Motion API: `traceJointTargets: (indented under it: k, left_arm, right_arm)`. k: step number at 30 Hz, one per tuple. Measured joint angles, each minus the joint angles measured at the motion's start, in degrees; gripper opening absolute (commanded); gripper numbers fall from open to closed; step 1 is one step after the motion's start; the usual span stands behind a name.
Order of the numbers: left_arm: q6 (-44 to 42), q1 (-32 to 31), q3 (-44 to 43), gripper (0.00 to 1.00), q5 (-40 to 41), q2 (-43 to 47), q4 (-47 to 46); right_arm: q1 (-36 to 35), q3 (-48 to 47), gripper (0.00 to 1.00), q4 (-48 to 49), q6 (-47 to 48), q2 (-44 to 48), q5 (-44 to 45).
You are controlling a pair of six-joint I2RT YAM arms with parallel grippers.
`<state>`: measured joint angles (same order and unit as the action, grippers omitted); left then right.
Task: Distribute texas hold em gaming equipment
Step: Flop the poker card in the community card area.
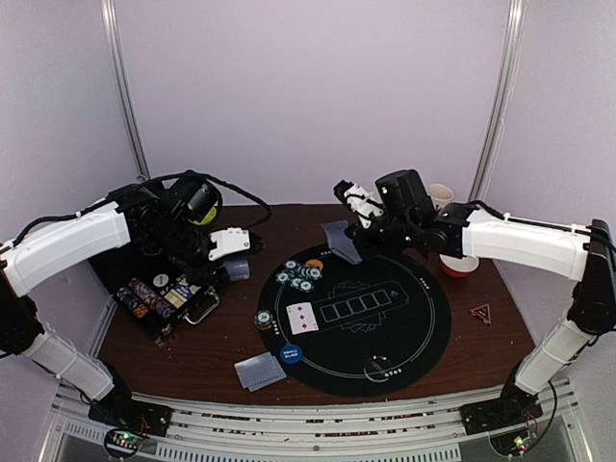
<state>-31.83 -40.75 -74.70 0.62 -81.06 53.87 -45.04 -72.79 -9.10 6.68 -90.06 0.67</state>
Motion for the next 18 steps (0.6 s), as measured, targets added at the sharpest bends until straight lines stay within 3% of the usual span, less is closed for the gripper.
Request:
traceJointTargets:
  k: [7,12,18]
  left_arm:
    - [0.02,0.02,0.00,0.46,-0.02,0.00,0.02]
    - [0.02,0.02,0.00,0.46,0.00,0.00,0.00]
    - [0.02,0.04,0.00,0.46,0.00,0.00,0.02]
  right_arm:
    - [-12.59,12.55,0.00,7.78,27.67,-7.52,20.72]
    - [-14.34,15.91,0.00,9.11,37.38,-12.79,25.03]
    - [-14.82,17.03,0.00,9.57,41.46,-12.90,23.12]
